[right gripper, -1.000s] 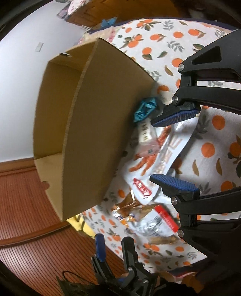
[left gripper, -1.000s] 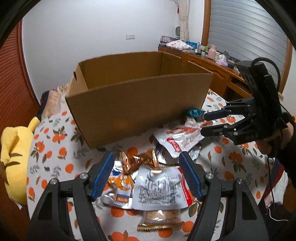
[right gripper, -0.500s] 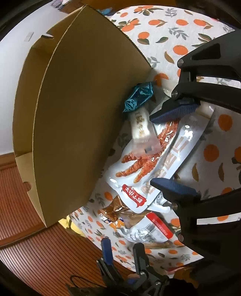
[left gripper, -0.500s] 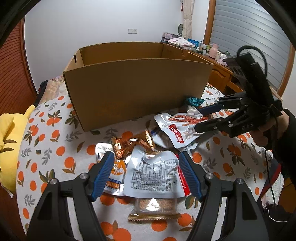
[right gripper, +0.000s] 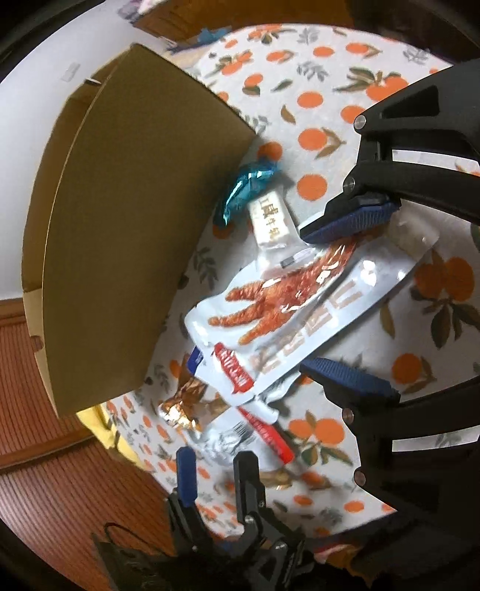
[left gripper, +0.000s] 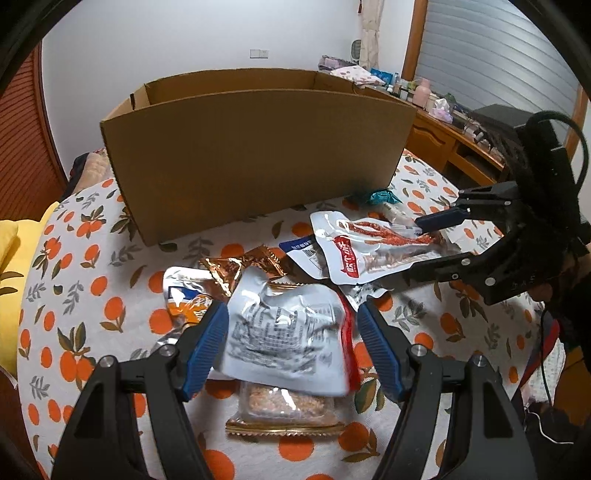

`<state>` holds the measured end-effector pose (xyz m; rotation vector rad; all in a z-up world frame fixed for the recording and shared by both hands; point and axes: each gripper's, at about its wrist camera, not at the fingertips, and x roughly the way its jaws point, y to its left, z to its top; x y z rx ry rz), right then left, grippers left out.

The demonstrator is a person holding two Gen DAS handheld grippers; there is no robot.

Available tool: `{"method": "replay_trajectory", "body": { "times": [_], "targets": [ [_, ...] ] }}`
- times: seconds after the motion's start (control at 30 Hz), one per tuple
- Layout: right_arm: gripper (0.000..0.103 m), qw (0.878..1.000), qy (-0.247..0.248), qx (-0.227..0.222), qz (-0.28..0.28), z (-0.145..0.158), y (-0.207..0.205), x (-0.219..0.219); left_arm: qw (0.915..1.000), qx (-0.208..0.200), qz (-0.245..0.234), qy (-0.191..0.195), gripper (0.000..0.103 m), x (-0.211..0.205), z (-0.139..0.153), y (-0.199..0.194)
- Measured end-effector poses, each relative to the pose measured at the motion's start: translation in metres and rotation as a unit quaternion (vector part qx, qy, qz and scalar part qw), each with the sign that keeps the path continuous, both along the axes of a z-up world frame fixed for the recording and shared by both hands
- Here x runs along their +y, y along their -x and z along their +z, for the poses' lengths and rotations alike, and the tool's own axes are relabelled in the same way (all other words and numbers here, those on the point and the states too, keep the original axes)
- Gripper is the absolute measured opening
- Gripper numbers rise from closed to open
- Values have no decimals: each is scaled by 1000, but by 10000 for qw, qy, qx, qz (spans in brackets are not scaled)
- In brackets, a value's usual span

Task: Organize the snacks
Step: 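Move both tools back to the snack packets beside the box, then grasp the red-labelled chicken-feet packet with the right tool while the left tool grasps a silver packet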

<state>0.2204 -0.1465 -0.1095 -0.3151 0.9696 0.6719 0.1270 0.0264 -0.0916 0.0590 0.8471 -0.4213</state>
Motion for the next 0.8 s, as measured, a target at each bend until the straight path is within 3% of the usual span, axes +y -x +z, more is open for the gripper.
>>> {"method": "replay_trajectory", "body": {
  "times": [0.47, 0.57, 0.63, 0.8],
  "targets": [
    [75, 9988, 392, -302, -20, -17, -11, 7, 9998, 89, -70, -173, 83, -5, -11, -7],
    [75, 9995, 169, -241, -83, -19, -15, 4, 9998, 121, -130, -113, 84, -3, -12, -6],
    [71, 9995, 163, -266, -99, -19, -14, 3, 9997, 155, -168, -79, 84, -1, -12, -5],
    [51, 9992, 155, -348, -126, -18, -6, -2, 9996, 185, -196, -28, 85, 3, -8, -2]
  ]
}}
